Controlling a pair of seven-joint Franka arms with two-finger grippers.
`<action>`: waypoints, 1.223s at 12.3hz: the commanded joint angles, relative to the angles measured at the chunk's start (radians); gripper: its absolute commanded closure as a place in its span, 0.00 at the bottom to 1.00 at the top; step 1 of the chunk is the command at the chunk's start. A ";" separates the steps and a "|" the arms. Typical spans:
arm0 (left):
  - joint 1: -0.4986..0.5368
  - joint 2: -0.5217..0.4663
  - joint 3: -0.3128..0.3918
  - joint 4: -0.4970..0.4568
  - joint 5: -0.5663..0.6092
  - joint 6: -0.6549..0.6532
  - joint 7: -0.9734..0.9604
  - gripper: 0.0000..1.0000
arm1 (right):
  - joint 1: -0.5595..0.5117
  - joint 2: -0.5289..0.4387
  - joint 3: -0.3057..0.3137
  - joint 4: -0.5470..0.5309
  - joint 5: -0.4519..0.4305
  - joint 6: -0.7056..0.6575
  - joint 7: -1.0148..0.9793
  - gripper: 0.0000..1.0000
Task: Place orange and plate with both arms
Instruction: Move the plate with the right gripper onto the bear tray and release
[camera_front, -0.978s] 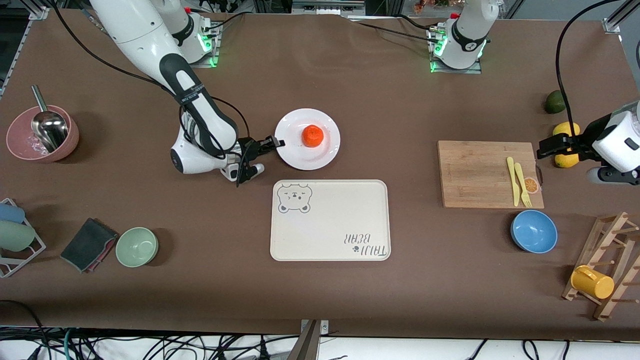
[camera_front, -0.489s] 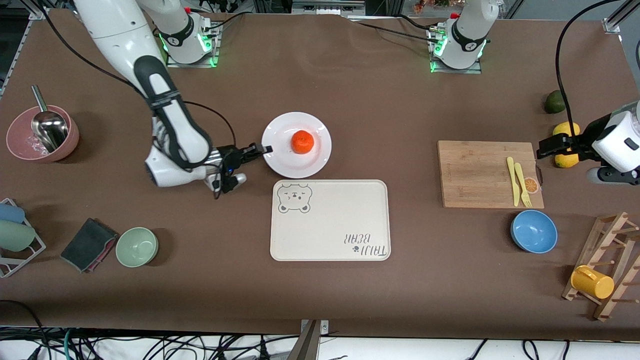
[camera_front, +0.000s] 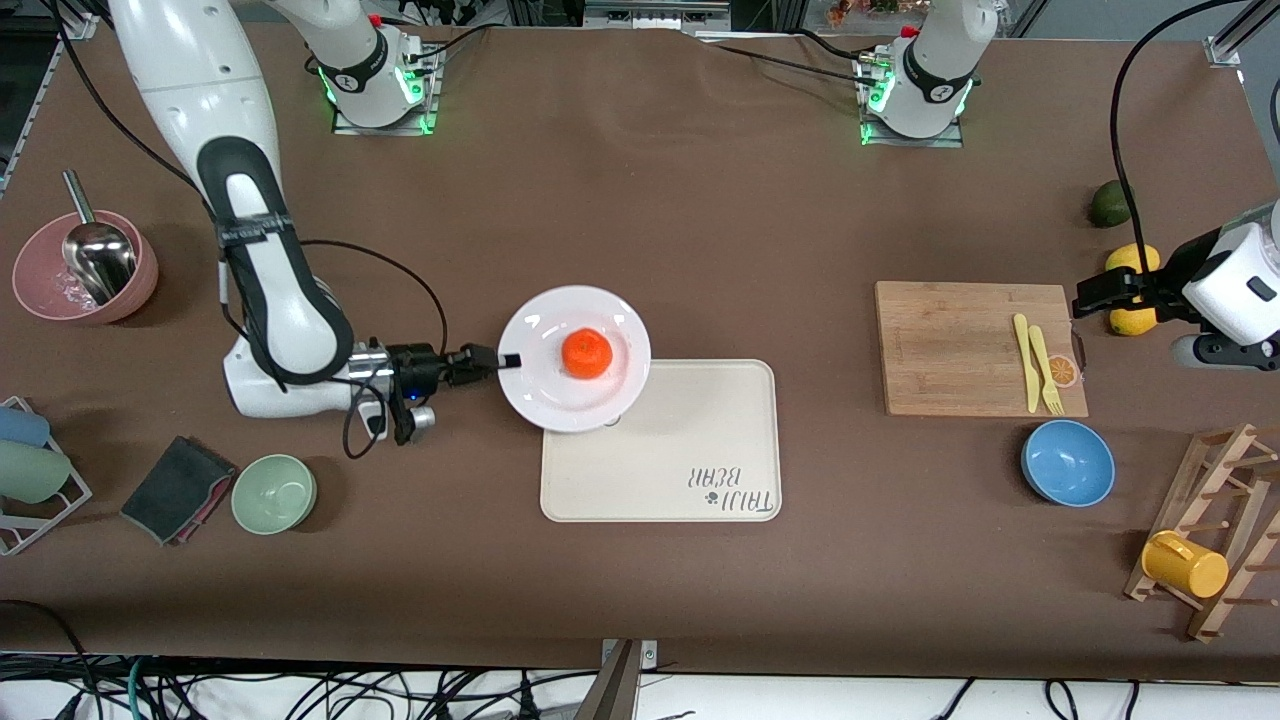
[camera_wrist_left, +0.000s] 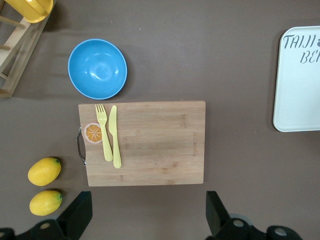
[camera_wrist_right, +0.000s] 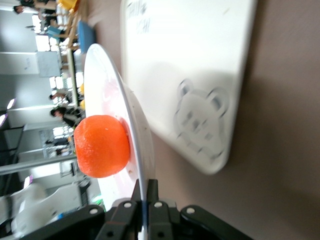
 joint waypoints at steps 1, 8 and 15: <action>-0.004 -0.004 0.004 -0.003 -0.018 -0.003 -0.001 0.00 | 0.005 0.166 0.059 0.178 0.023 0.096 -0.001 1.00; -0.007 0.001 0.001 -0.006 -0.018 -0.004 -0.001 0.00 | 0.010 0.349 0.179 0.403 0.018 0.294 0.085 1.00; -0.009 0.023 -0.006 -0.003 -0.018 -0.004 0.000 0.00 | 0.002 0.205 0.170 0.397 -0.422 0.237 0.257 0.00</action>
